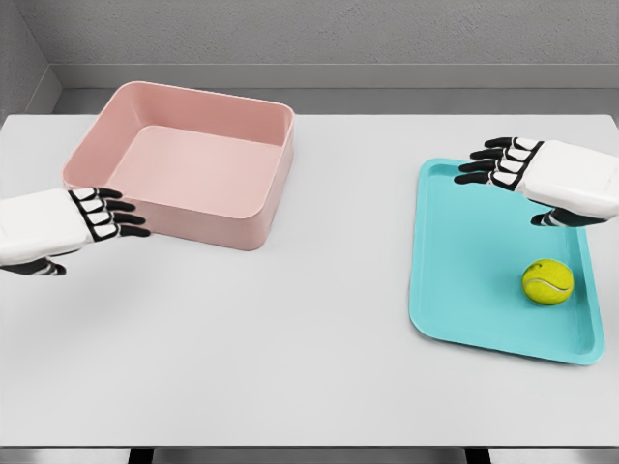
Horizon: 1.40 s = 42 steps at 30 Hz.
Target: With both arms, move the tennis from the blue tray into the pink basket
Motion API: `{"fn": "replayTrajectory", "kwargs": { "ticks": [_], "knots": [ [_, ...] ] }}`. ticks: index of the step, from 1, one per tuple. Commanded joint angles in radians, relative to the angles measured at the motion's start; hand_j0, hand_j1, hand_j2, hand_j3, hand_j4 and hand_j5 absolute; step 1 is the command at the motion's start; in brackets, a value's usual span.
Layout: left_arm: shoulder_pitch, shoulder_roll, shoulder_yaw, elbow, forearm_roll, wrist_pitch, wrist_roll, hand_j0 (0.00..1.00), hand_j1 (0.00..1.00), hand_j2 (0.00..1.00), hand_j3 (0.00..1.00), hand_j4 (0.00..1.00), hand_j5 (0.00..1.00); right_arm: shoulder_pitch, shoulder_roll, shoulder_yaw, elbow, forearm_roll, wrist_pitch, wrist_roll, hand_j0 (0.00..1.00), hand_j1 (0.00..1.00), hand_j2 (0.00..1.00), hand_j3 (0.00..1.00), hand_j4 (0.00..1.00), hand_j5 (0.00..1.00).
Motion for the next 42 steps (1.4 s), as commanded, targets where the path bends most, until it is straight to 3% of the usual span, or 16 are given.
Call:
{"fn": "replayTrajectory", "kwargs": {
  "ticks": [1, 5, 11, 18, 21, 27, 35, 42],
  "knots": [
    [0.0, 0.008, -0.003, -0.001, -0.006, 0.001, -0.016, 1.0, 1.0, 1.0, 1.0, 1.0, 1.0, 0.0, -0.001, -0.002, 0.0, -0.004, 0.001, 0.0, 1.0, 1.0, 1.0, 1.0, 1.0, 1.0],
    [0.0, 0.008, -0.009, -0.001, -0.017, 0.001, -0.018, 1.0, 1.0, 1.0, 1.0, 1.0, 1.0, 0.008, -0.023, 0.004, 0.023, 0.008, 0.001, 0.001, 1.0, 1.0, 1.0, 1.0, 1.0, 1.0],
    [0.003, -0.006, -0.034, -0.001, -0.049, 0.001, -0.019, 1.0, 1.0, 1.0, 1.0, 1.0, 1.0, 0.078, -0.122, 0.009, 0.02, -0.007, 0.001, 0.007, 1.0, 1.0, 1.0, 1.0, 1.0, 1.0],
    [0.003, -0.033, -0.046, -0.001, -0.078, 0.001, -0.03, 1.0, 1.0, 1.0, 1.0, 1.0, 1.0, 0.106, -0.122, 0.009, 0.015, -0.009, 0.001, 0.006, 1.0, 1.0, 1.0, 1.0, 1.0, 1.0],
    [0.003, -0.052, -0.046, -0.001, -0.098, 0.001, -0.03, 1.0, 1.0, 1.0, 1.0, 1.0, 1.0, 0.124, -0.136, 0.009, 0.017, -0.099, 0.001, 0.004, 1.0, 1.0, 1.0, 1.0, 1.0, 1.0],
    [0.008, -0.022, -0.065, -0.001, -0.098, 0.001, -0.03, 1.0, 1.0, 1.0, 1.0, 1.0, 1.0, 0.16, -0.135, 0.011, 0.02, -0.154, 0.001, 0.004, 1.0, 1.0, 1.0, 1.0, 1.0, 1.0],
    [0.012, -0.022, -0.111, 0.018, 0.016, 0.001, -0.026, 1.0, 1.0, 1.0, 1.0, 1.0, 1.0, 0.222, -0.167, 0.009, 0.028, -0.288, 0.001, 0.006, 1.0, 1.0, 1.0, 1.0, 1.0, 1.0],
    [0.021, -0.019, -0.111, 0.026, 0.035, 0.001, -0.027, 1.0, 1.0, 1.0, 1.0, 1.0, 1.0, 0.279, -0.139, 0.011, 0.143, -0.369, 0.001, 0.004, 1.0, 1.0, 1.0, 1.0, 1.0, 1.0]
  ]
}}
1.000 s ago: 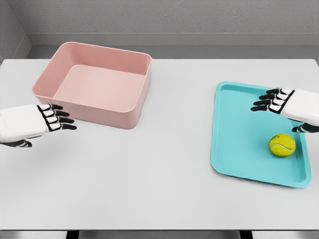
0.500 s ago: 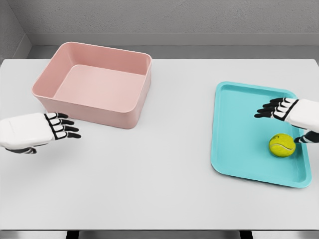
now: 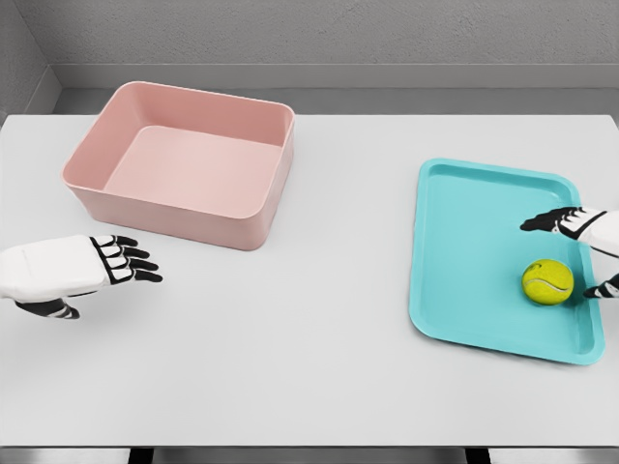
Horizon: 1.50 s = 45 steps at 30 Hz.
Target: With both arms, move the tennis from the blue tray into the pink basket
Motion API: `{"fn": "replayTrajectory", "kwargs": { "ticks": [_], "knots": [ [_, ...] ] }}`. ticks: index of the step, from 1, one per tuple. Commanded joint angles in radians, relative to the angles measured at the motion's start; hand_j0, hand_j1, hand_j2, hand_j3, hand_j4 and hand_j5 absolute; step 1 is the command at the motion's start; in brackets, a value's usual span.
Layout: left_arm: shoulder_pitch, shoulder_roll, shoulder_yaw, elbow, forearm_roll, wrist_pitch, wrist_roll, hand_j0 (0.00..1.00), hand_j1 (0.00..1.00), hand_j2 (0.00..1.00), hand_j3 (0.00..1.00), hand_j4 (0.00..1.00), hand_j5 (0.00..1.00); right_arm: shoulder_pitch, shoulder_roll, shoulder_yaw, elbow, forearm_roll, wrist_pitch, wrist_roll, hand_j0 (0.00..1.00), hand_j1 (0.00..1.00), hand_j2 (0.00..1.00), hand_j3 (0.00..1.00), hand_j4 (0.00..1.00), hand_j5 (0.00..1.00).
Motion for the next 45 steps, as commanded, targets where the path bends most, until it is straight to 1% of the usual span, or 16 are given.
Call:
{"fn": "replayTrajectory", "kwargs": {
  "ticks": [1, 4, 9, 14, 18, 28, 31, 33, 36, 38, 42, 43, 44, 45],
  "knots": [
    [0.0, 0.003, -0.001, 0.006, 0.01, 0.001, -0.001, 1.0, 1.0, 1.0, 1.0, 1.0, 1.0, 0.001, 0.021, -0.001, 0.027, -0.027, 0.001, -0.001, 1.0, 1.0, 1.0, 1.0, 1.0, 1.0],
    [0.0, 0.011, -0.001, 0.004, 0.001, 0.001, -0.002, 1.0, 1.0, 1.0, 1.0, 1.0, 1.0, 0.02, 0.052, -0.003, 0.027, -0.018, 0.001, 0.001, 1.0, 1.0, 1.0, 1.0, 1.0, 1.0],
    [0.0, 0.018, 0.001, 0.004, 0.001, 0.001, -0.002, 1.0, 1.0, 1.0, 1.0, 1.0, 1.0, 0.021, 0.102, -0.003, 0.046, -0.003, 0.001, 0.024, 1.0, 1.0, 1.0, 1.0, 1.0, 1.0],
    [0.002, 0.021, 0.001, 0.006, 0.003, 0.001, -0.002, 1.0, 1.0, 1.0, 1.0, 1.0, 1.0, 0.023, 0.153, -0.003, 0.115, -0.003, 0.001, 0.047, 1.0, 1.0, 1.0, 1.0, 1.0, 1.0],
    [0.0, 0.023, 0.002, 0.024, 0.006, 0.001, -0.002, 1.0, 1.0, 1.0, 1.0, 1.0, 1.0, 0.023, 0.153, -0.003, 0.13, 0.014, 0.001, 0.048, 1.0, 1.0, 1.0, 1.0, 1.0, 1.0],
    [0.0, 0.024, 0.002, 0.024, 0.004, 0.001, -0.002, 1.0, 1.0, 1.0, 1.0, 1.0, 1.0, 0.024, 0.153, -0.001, 0.133, 0.034, 0.001, 0.048, 1.0, 1.0, 1.0, 1.0, 1.0, 1.0],
    [0.002, 0.024, 0.002, 0.024, 0.006, 0.001, -0.004, 1.0, 1.0, 1.0, 1.0, 1.0, 1.0, 0.023, 0.153, -0.003, 0.133, 0.045, 0.001, 0.07, 0.85, 0.85, 0.85, 0.85, 0.85, 0.85],
    [0.0, 0.024, 0.002, 0.024, 0.006, 0.001, -0.002, 1.0, 1.0, 1.0, 1.0, 1.0, 1.0, 0.023, 0.153, -0.003, 0.133, 0.045, 0.001, 0.07, 0.8, 0.8, 0.8, 0.8, 0.8, 0.8],
    [0.0, 0.024, 0.002, 0.024, 0.006, 0.001, -0.004, 1.0, 1.0, 1.0, 1.0, 1.0, 1.0, 0.021, 0.153, -0.003, 0.133, 0.045, 0.001, 0.07, 0.79, 0.79, 0.79, 0.79, 0.79, 0.79],
    [0.0, 0.026, 0.002, 0.024, 0.006, 0.001, -0.002, 1.0, 1.0, 1.0, 1.0, 1.0, 1.0, 0.021, 0.153, -0.003, 0.133, 0.046, 0.001, 0.071, 0.76, 0.76, 0.76, 0.76, 0.76, 0.76],
    [0.0, 0.031, 0.002, 0.024, 0.007, 0.001, -0.002, 1.0, 1.0, 1.0, 1.0, 1.0, 1.0, 0.021, 0.153, -0.003, 0.136, 0.046, 0.001, 0.073, 0.76, 0.76, 0.76, 0.76, 0.76, 0.76],
    [0.0, 0.031, 0.002, 0.024, 0.007, 0.001, -0.002, 1.0, 1.0, 1.0, 1.0, 1.0, 1.0, 0.023, 0.153, -0.003, 0.136, 0.046, 0.001, 0.078, 0.75, 0.75, 0.75, 0.75, 0.75, 0.75],
    [0.0, 0.031, 0.002, 0.024, 0.007, 0.001, -0.002, 1.0, 1.0, 1.0, 1.0, 1.0, 1.0, 0.021, 0.153, -0.003, 0.136, 0.046, 0.001, 0.084, 0.72, 0.72, 0.72, 0.72, 0.72, 0.72],
    [0.0, 0.031, 0.002, 0.024, 0.007, 0.001, -0.002, 1.0, 1.0, 1.0, 1.0, 1.0, 1.0, 0.021, 0.153, -0.003, 0.136, 0.046, 0.001, 0.084, 0.71, 0.71, 0.71, 0.71, 0.71, 0.71]
  ]
}}
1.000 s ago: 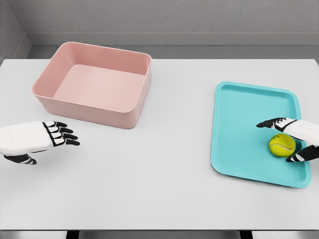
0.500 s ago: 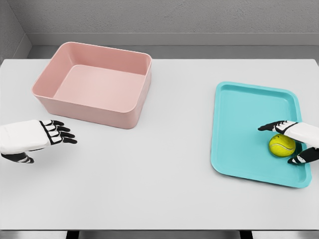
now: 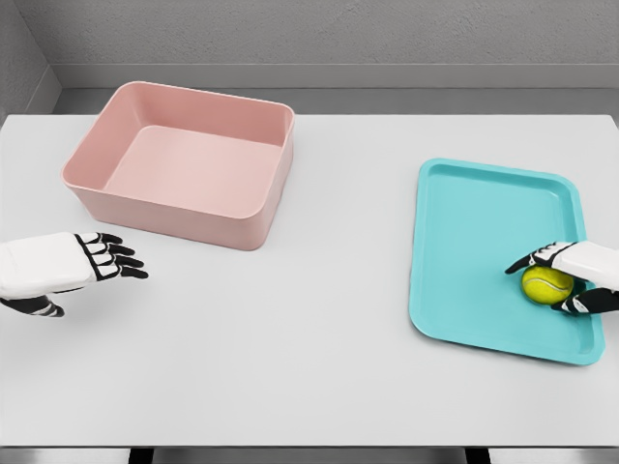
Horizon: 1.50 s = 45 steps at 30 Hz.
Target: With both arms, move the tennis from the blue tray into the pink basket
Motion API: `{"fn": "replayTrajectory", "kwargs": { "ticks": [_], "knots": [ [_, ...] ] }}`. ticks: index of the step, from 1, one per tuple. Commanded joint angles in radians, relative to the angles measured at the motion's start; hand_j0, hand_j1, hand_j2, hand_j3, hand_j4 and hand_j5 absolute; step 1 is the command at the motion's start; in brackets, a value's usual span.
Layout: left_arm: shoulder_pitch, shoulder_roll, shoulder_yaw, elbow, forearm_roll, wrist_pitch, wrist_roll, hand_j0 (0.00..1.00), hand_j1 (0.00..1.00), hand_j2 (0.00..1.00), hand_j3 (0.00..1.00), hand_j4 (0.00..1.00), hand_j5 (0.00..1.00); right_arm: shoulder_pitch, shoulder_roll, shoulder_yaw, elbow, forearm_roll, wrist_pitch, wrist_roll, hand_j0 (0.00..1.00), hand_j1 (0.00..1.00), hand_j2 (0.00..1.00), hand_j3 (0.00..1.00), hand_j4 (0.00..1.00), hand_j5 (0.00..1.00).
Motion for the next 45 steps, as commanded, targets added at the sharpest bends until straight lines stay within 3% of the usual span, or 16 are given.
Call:
{"fn": "replayTrajectory", "kwargs": {
  "ticks": [1, 7, 9, 21, 26, 28, 34, 36, 45],
  "knots": [
    [0.0, 0.002, 0.0, 0.0, 0.006, 0.001, 0.001, 1.0, 1.0, 1.0, 1.0, 1.0, 1.0, 0.0, -0.002, -0.001, 0.0, -0.006, 0.001, 0.005, 0.71, 0.71, 0.71, 0.71, 0.71, 0.71],
    [0.0, 0.002, 0.0, 0.0, 0.006, 0.001, 0.001, 1.0, 1.0, 1.0, 1.0, 1.0, 1.0, 0.0, -0.002, -0.001, 0.0, -0.005, 0.001, 0.006, 0.63, 0.63, 0.63, 0.63, 0.63, 0.63],
    [0.0, 0.002, 0.0, 0.0, 0.004, 0.001, 0.001, 1.0, 1.0, 1.0, 1.0, 1.0, 1.0, -0.005, -0.002, -0.004, -0.001, 0.015, 0.001, 0.005, 0.55, 0.55, 0.55, 0.55, 0.55, 0.55],
    [0.0, 0.002, 0.0, 0.0, 0.006, 0.001, 0.001, 1.0, 1.0, 1.0, 1.0, 1.0, 1.0, -0.017, -0.014, -0.035, -0.017, 0.006, 0.001, 0.005, 0.49, 0.49, 0.49, 0.49, 0.49, 0.49],
    [0.002, 0.001, 0.0, 0.0, 0.006, 0.001, 0.001, 1.0, 1.0, 1.0, 1.0, 1.0, 1.0, -0.015, -0.025, -0.081, -0.043, 0.003, 0.001, 0.006, 0.45, 0.45, 0.45, 0.45, 0.45, 0.45],
    [0.002, 0.001, 0.0, 0.0, 0.006, 0.001, 0.001, 1.0, 1.0, 1.0, 1.0, 1.0, 1.0, -0.015, -0.031, -0.096, -0.086, 0.006, 0.001, 0.008, 0.45, 0.45, 0.45, 0.45, 0.45, 0.45],
    [0.002, 0.001, 0.0, 0.0, 0.004, 0.001, 0.001, 1.0, 1.0, 1.0, 1.0, 1.0, 1.0, -0.049, -0.019, -0.095, -0.135, 0.014, 0.001, 0.012, 0.43, 0.43, 0.43, 0.43, 0.43, 0.43],
    [0.002, -0.001, 0.0, 0.0, 0.004, 0.001, 0.001, 1.0, 1.0, 1.0, 1.0, 1.0, 1.0, -0.069, 0.008, -0.096, -0.156, 0.012, 0.001, 0.078, 0.39, 0.39, 0.39, 0.39, 0.39, 0.39],
    [0.003, -0.001, 0.0, 0.0, 0.004, 0.001, 0.001, 1.0, 1.0, 1.0, 1.0, 1.0, 1.0, -0.084, 0.018, -0.095, -0.187, 0.024, 0.001, 0.08, 0.38, 0.38, 0.38, 0.38, 0.38, 0.38]
  ]
}}
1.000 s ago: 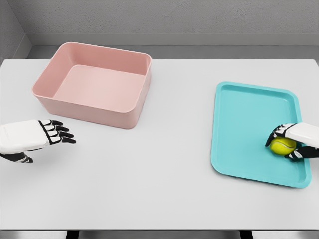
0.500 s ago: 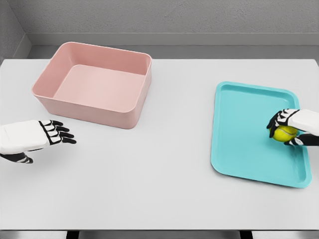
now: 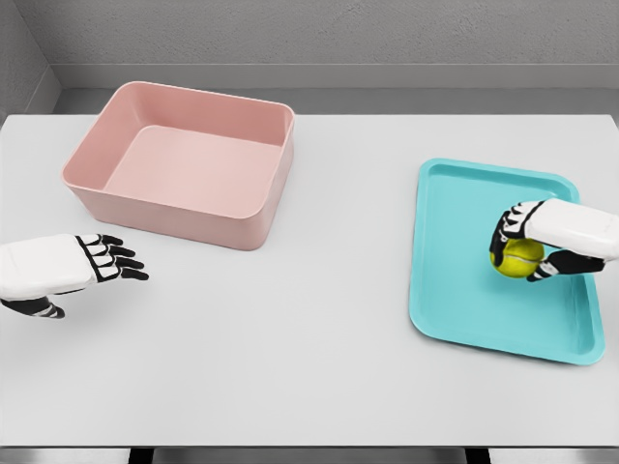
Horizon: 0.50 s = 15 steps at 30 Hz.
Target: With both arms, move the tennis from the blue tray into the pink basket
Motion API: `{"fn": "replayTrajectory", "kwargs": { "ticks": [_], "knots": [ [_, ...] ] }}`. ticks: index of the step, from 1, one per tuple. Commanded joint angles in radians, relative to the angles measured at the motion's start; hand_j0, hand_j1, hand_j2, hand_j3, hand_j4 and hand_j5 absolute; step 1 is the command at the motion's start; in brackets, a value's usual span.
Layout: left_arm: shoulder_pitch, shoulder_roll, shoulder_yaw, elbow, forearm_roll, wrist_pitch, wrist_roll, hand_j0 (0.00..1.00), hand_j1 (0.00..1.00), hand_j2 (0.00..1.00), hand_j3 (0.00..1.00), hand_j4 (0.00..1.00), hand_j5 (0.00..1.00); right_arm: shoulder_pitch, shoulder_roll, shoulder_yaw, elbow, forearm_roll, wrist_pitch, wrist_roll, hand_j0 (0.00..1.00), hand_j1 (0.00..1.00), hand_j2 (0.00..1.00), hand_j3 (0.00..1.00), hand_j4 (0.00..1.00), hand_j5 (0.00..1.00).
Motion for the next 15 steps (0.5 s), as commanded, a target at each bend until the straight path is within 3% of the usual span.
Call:
{"fn": "replayTrajectory", "kwargs": {
  "ticks": [1, 15],
  "knots": [
    [0.0, 0.002, 0.0, 0.0, 0.006, 0.001, 0.001, 1.0, 1.0, 1.0, 1.0, 1.0, 1.0, -0.002, 0.001, -0.002, -0.011, -0.007, 0.001, 0.001, 0.37, 0.37, 0.37, 0.37, 0.37, 0.37],
    [0.0, 0.0, 0.0, 0.0, 0.004, 0.001, 0.001, 1.0, 1.0, 1.0, 1.0, 1.0, 1.0, -0.06, 0.116, 0.002, -0.031, 0.048, 0.001, 0.004, 0.32, 0.32, 0.32, 0.32, 0.32, 0.32]
  ]
}}
